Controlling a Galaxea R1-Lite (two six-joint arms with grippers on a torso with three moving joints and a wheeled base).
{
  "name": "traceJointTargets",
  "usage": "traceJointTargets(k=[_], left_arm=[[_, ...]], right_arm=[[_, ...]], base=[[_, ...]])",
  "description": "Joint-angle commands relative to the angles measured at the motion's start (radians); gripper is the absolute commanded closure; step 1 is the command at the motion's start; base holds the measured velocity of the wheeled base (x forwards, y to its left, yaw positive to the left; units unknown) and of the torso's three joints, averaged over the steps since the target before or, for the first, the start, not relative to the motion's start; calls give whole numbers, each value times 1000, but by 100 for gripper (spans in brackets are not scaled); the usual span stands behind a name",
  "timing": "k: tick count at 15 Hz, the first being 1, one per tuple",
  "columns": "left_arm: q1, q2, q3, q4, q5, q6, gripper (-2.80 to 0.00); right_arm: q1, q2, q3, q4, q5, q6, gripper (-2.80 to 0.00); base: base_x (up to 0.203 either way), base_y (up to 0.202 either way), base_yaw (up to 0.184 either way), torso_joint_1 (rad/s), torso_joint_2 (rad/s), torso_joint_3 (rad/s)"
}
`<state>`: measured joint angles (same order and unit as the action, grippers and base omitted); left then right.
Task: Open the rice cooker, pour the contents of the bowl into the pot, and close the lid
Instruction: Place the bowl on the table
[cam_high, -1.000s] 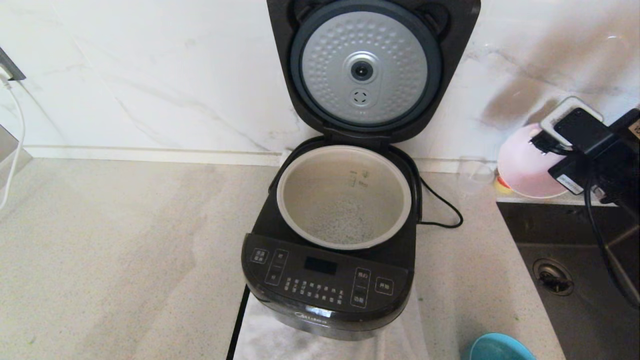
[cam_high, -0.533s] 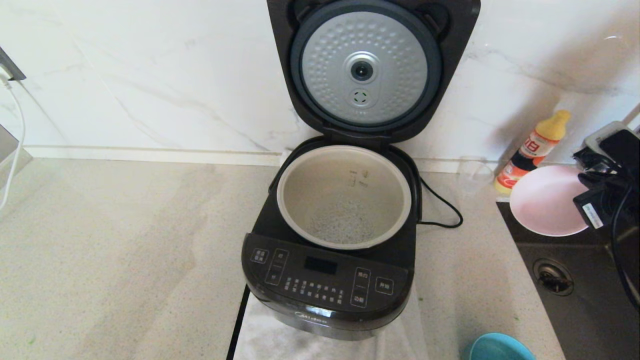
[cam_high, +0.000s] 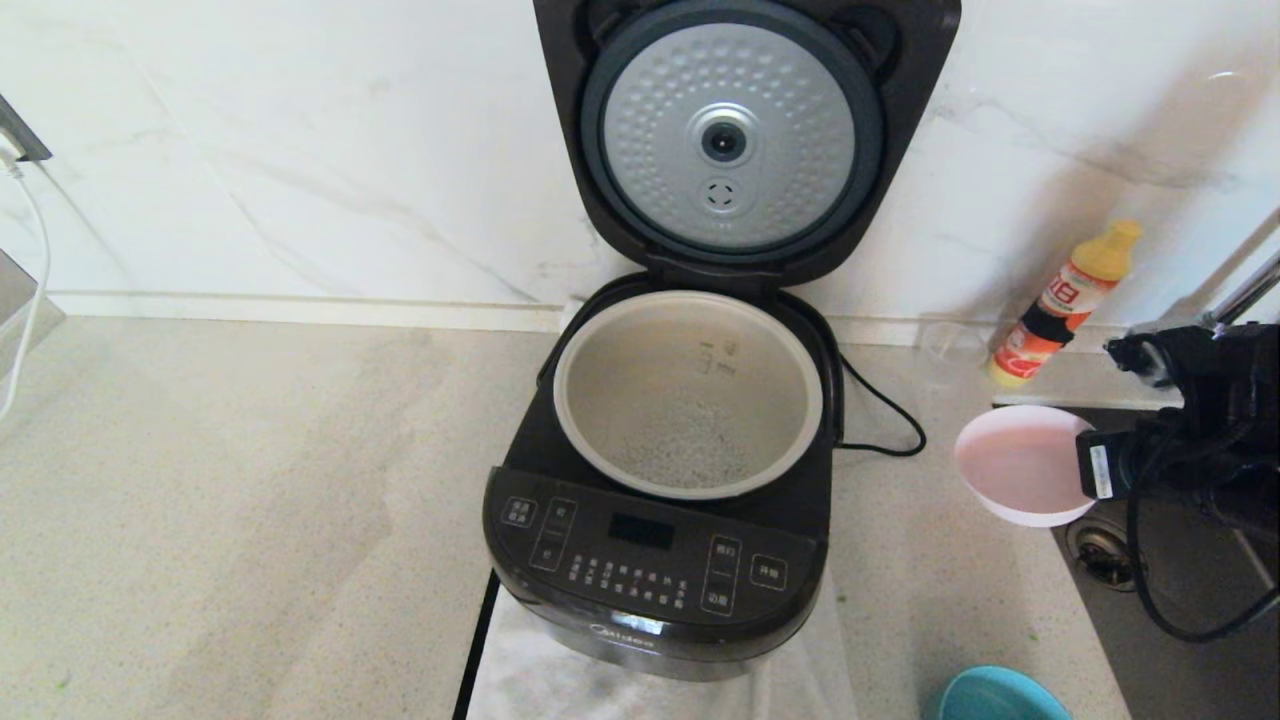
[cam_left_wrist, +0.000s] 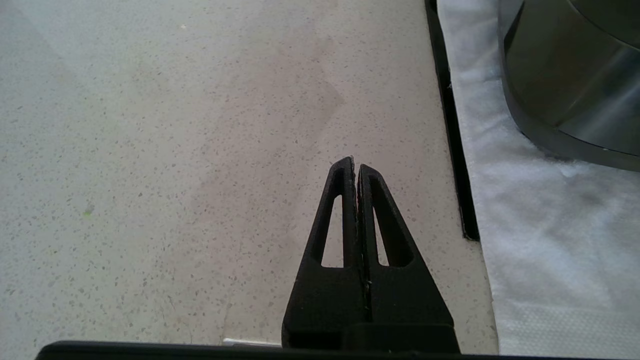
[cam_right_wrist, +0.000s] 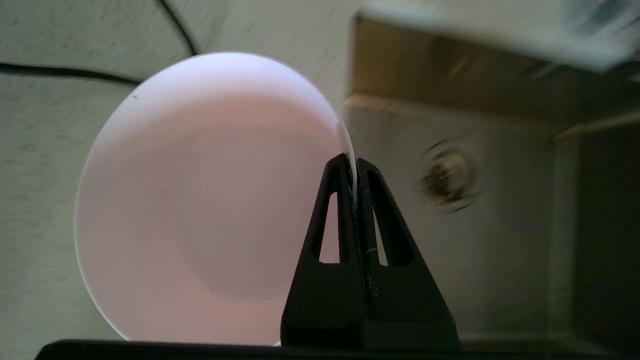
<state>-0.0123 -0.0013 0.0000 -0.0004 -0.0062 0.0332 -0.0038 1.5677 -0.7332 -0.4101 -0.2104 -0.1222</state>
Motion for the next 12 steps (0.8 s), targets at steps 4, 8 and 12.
traceJointTargets(k=[4,8,12], left_arm=[[0,1,2,-1,0,1,0],[0,1,2,-1,0,1,0],[0,1,2,0,0,1,0]], right_arm=[[4,161,-59,17,69,193,0],[11,216,-150,69,97,300,0],[8,267,-202,68,100,344,0]], base=[[0,0,0,0,0,0],[0,0,0,0,0,0],[0,0,0,0,0,0]])
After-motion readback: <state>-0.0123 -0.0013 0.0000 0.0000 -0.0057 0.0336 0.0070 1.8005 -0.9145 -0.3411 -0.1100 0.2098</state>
